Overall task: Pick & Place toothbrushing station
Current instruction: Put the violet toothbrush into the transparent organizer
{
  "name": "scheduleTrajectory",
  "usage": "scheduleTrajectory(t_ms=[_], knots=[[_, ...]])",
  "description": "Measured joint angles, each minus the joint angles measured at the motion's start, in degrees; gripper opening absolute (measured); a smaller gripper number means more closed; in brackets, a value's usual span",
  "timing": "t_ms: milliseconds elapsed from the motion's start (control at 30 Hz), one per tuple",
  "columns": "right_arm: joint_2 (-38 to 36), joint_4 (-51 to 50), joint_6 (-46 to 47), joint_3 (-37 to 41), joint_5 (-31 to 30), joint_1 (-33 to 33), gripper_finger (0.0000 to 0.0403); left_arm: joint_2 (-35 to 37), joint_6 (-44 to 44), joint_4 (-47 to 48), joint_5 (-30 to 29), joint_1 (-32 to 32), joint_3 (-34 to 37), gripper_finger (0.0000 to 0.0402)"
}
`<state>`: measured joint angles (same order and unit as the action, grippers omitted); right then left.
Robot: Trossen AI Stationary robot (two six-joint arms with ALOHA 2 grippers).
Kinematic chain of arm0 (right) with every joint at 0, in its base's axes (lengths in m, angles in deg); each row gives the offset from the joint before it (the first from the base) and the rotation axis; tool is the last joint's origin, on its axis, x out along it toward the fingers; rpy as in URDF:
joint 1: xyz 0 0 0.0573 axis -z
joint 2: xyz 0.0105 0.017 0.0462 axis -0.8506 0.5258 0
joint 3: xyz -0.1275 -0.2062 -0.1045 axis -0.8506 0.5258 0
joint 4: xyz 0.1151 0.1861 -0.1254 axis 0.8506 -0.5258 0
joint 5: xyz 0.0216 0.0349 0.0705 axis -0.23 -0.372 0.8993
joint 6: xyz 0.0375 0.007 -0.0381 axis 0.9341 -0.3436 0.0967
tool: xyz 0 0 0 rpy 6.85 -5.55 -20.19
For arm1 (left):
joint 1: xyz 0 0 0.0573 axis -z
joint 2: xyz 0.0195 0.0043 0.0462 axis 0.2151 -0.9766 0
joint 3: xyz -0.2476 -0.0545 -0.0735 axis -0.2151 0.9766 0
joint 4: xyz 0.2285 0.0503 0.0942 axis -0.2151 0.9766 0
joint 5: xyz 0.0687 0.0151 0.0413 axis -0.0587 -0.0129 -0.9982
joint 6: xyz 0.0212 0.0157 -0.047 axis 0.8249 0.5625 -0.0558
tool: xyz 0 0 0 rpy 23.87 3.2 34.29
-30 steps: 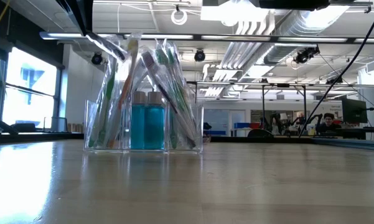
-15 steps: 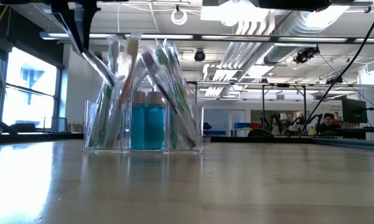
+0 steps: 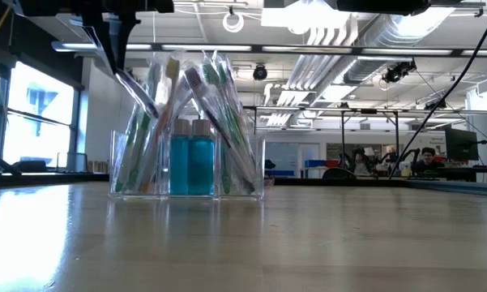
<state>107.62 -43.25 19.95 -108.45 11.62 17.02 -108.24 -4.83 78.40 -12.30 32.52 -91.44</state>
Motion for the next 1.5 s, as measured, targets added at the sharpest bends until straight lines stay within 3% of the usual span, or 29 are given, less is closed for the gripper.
scheduleTrajectory(t_ms=[900, 1167, 1367, 1500], knots=[[0.00, -0.51, 0.33, 0.00, 1.25, 0.17, 0.0229, -10.04, 7.72, 0.06, -1.49, 2.86, -0.02, 0.0006], [0.00, -1.35, 0.62, 0.00, 1.70, 0.92, 0.0229, -13.15, 13.39, -0.02, -6.41, 4.98, -0.04, 0.0006], [0.00, -3.26, 1.93, 0.00, 2.10, 0.92, 0.0229, -15.05, 21.11, -0.01, -14.58, 8.07, -0.04, 0.0006], [0.00, -3.33, 2.01, 0.00, 2.12, 0.92, 0.0229, -15.67, 23.01, -0.03, -15.14, 9.34, -0.04, 0.0006]])
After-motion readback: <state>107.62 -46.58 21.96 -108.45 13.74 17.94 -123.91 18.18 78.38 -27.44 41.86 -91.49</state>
